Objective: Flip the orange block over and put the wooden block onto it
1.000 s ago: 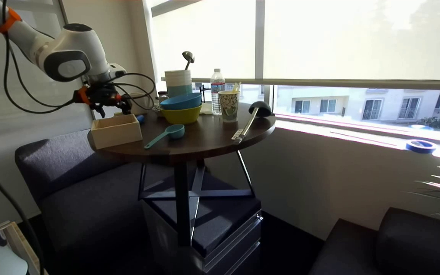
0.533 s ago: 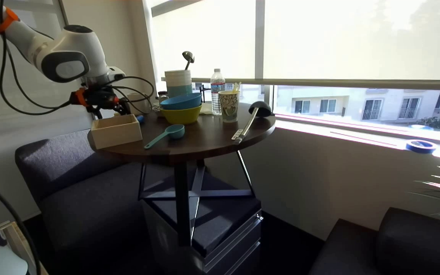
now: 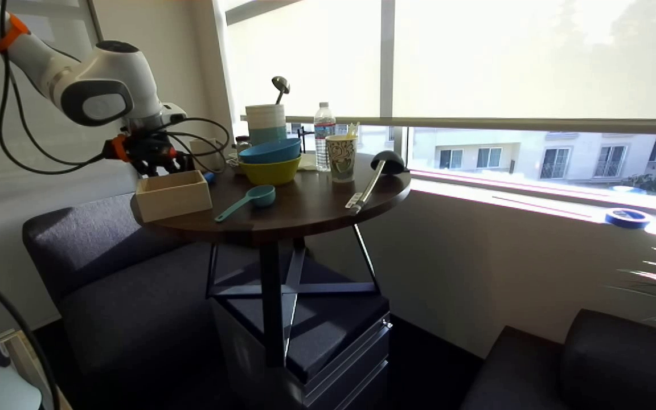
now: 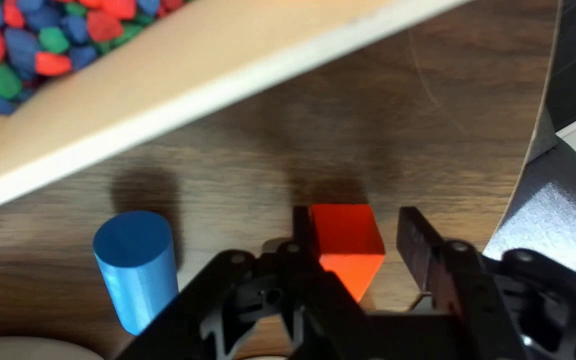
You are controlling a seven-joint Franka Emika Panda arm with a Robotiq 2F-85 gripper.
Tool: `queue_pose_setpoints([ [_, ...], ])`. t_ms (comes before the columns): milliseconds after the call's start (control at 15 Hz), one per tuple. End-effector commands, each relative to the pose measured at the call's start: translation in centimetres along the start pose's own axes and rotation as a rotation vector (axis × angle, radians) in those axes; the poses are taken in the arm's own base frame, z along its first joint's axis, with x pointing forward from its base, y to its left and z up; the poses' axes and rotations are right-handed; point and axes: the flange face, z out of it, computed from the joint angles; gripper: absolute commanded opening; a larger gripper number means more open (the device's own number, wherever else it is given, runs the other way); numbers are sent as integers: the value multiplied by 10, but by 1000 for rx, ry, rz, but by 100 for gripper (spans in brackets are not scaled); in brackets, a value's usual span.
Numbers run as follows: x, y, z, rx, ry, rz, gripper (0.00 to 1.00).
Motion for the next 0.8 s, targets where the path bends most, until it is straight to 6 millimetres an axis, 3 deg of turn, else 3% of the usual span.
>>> queue_pose_setpoints([
  [0, -2, -2, -3, 2, 3, 6, 73],
  [67, -2, -1, -3, 0, 3, 7, 73],
  [333, 0, 1, -2, -3, 13, 14, 99],
  [733, 4, -5, 9, 14, 10, 6, 99],
])
